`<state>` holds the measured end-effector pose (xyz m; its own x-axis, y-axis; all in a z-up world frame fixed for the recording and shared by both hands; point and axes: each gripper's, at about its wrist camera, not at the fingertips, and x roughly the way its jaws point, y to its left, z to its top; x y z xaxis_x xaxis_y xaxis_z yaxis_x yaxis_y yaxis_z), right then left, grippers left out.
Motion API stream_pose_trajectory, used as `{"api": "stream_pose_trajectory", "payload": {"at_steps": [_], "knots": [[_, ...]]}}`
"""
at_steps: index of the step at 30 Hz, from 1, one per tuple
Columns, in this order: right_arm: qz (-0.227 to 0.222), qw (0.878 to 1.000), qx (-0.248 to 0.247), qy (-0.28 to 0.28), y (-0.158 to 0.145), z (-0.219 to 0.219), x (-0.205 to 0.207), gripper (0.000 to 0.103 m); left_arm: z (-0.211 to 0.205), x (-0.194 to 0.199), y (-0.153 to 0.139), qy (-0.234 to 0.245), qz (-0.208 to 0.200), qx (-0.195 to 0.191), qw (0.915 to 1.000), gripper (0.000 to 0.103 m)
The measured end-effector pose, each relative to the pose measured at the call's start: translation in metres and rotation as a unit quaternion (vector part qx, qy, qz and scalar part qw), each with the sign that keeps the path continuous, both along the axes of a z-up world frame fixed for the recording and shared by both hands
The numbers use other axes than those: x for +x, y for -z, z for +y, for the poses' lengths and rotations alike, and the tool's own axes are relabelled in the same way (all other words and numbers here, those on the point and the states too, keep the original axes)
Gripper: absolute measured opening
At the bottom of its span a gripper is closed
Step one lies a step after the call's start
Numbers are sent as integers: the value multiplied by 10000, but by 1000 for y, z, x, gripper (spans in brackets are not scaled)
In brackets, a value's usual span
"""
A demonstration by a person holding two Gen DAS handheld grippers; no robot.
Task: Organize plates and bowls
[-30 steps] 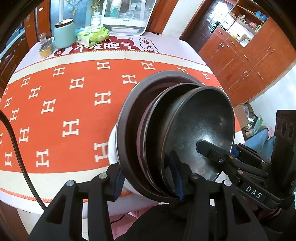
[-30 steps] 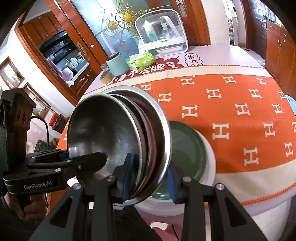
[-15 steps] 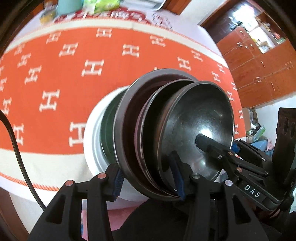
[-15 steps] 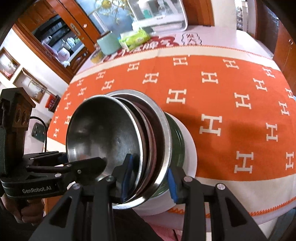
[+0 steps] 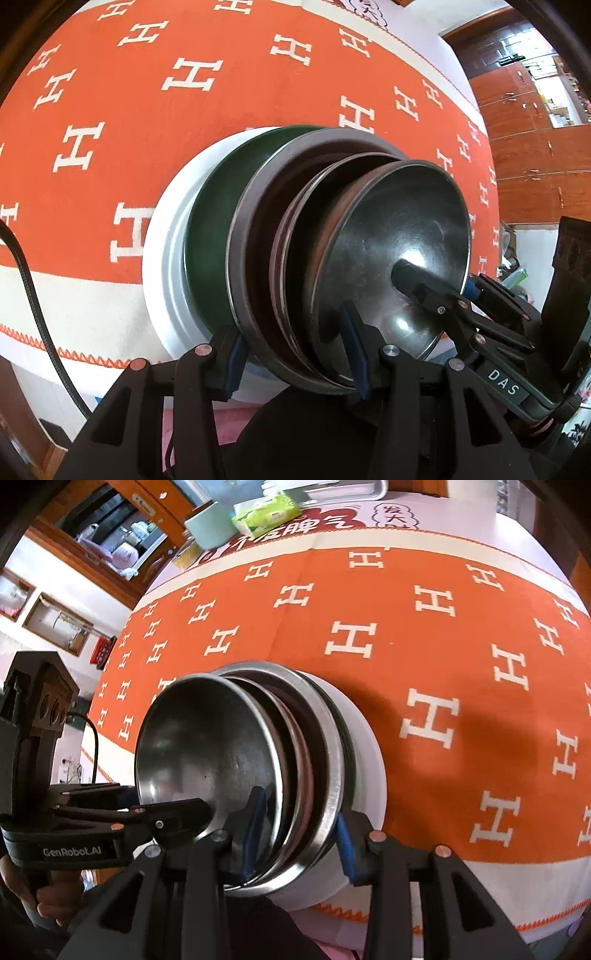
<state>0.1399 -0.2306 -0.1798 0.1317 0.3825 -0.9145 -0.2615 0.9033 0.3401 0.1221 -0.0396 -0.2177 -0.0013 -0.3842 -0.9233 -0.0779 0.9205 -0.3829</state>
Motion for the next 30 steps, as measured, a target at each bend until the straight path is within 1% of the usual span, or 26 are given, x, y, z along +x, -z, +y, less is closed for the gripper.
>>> {"api": "stream_pose_trajectory", "payload": {"at_steps": [6,7,10,11,15,17,19,20,21,22,24,25,27,28,30], "knots": [[53,9998,127,-137,-2,1,3,39,0,2,-5,-71,21,213,9997,46],[30,9998,163,-135,-4,1,3,40,0,1,-7,-67,15,301,9995,47],[-65,9997,212,-123,-8,0,0,50,4,-2,-11,-45,-41,445,9990,50],[-99,9996,224,-111,-9,0,-1,53,5,-4,-12,-27,-85,514,9986,50],[-128,9996,233,96,-10,-7,-7,53,7,-11,-21,20,-292,780,9965,50],[-181,9992,233,266,-14,-14,-12,53,9,-15,-33,-28,-522,910,9945,50],[-350,9982,218,427,-22,-21,-18,54,12,-21,-49,-55,-870,1128,9898,51],[-440,9976,192,489,-26,-24,-21,55,12,-24,-57,-38,-1059,1248,9865,52],[-500,9971,144,548,-30,-27,-24,59,12,-25,-64,-32,-1213,1366,9832,53],[-610,9960,73,649,-36,-30,-28,61,13,-29,-75,-40,-1424,1525,9780,55],[-771,9939,42,790,-46,-37,-36,66,13,-38,-92,-56,-1745,1698,9699,59],[-853,9927,36,849,-52,-40,-42,67,11,-41,-97,-70,-1839,1719,9678,61],[-1031,9909,-21,868,-65,-45,-56,72,10,-50,-111,-94,-2051,1767,9626,61],[-1091,9904,-74,846,-70,-47,-61,73,10,-57,-119,-73,-2194,1845,9580,62],[-1218,9890,-262,799,-80,-48,-75,76,10,-67,-132,-24,-2409,2044,9488,69]]}}
